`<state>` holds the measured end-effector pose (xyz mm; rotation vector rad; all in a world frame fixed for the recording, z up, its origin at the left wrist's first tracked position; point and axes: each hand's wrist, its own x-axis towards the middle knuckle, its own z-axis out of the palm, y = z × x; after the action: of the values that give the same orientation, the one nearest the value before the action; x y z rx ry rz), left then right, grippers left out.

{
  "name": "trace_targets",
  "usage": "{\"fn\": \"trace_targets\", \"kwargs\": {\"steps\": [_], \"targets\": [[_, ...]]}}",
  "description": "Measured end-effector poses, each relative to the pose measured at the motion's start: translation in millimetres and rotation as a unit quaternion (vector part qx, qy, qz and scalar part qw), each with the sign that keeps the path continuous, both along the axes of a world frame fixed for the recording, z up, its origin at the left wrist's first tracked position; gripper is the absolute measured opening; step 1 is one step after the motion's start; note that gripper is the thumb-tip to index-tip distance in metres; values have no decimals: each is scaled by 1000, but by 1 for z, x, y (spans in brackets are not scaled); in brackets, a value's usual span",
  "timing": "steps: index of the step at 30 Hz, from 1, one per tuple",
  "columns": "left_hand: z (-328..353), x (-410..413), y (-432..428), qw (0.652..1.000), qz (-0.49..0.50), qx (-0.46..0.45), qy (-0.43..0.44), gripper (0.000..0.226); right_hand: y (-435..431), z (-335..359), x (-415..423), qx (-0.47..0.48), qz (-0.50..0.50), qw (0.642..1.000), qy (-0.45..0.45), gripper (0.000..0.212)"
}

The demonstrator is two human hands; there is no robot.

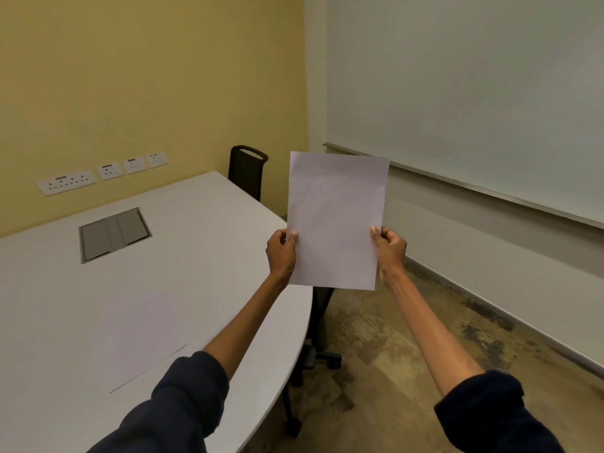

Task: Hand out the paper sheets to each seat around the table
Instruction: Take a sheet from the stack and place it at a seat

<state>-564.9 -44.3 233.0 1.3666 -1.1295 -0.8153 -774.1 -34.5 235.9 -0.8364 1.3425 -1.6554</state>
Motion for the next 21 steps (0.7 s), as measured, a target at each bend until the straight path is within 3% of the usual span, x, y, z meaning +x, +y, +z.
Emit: {"fn": "trace_targets", "kwargs": {"steps": [6,13,21], "targets": [[-7,-65,-52,1000,-1,8,-13,27,-47,-13,-64,18,-2,1000,-2,37],[-26,-106,-156,999,42,5,15,23,-155,-22,-111,19,42,999,20,25],[-23,-130,-258,989,144,-1,34,21,-299,-11,-132,32,123,990,65,29]]}}
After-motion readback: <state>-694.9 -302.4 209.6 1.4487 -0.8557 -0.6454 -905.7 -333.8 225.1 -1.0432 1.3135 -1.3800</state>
